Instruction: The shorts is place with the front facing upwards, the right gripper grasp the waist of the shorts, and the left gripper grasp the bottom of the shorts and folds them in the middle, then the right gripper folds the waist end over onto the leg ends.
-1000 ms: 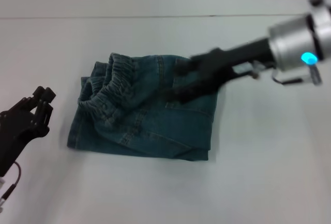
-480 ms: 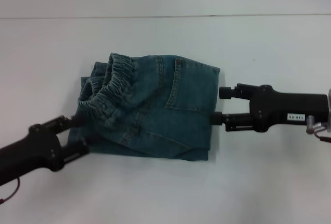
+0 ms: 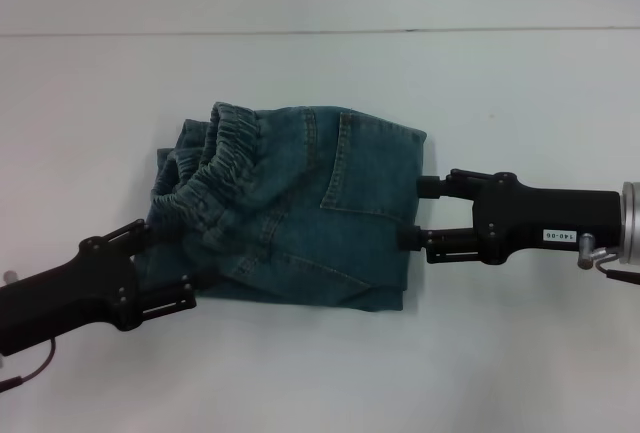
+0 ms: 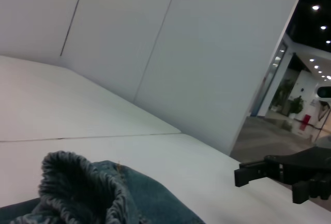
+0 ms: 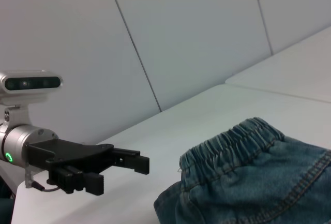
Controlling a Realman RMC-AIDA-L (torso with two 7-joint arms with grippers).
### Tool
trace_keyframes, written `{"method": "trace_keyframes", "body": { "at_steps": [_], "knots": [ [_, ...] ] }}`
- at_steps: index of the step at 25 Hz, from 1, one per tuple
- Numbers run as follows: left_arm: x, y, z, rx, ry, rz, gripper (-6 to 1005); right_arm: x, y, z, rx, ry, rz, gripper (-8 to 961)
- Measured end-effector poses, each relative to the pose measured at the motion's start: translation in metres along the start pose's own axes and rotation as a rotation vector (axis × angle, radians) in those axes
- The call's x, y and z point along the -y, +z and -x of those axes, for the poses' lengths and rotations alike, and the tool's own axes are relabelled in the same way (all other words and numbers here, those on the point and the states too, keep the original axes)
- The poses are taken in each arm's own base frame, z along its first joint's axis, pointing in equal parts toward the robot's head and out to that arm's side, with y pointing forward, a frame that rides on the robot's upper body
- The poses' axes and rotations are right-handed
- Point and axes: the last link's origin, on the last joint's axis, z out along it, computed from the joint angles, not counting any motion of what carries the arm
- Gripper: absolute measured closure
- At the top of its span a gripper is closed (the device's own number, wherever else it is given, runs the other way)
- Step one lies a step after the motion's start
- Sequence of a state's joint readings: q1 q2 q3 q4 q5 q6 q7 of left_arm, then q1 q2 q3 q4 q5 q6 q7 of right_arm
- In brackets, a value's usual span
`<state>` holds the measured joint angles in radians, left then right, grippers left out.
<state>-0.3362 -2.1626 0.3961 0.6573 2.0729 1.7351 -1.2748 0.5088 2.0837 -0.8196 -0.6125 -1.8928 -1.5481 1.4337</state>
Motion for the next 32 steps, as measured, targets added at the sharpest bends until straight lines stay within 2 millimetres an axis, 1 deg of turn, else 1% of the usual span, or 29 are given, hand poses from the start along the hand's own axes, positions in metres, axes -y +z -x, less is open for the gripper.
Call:
{"method": "trace_keyframes", "body": {
  "at_steps": [1, 20, 28, 32],
  "knots": [
    [-0.0004, 0.0012, 0.0003, -0.002, -0.004, 0.004, 109, 0.0002, 0.0001, 0.0004, 0.001, -0.003, -0.001, 7],
    [-0.0028, 0.0039, 0.0012, -0.026, -0.023, 0.012, 109, -0.0002, 0.0034, -0.0044, 0.011, 0.0, -0.005, 6],
    [-0.0037, 0.0074, -0.0001, -0.035, -0.028, 0.025, 109, 0.0011, 0.0048, -0.0007, 0.037, 0.0, -0.016, 6],
    [-0.0037, 0.0103, -0.0024, -0.049, -0.029, 0.03, 109, -0.002, 0.0023, 0.0032, 0.072, 0.008, 0.002, 6]
  ]
}}
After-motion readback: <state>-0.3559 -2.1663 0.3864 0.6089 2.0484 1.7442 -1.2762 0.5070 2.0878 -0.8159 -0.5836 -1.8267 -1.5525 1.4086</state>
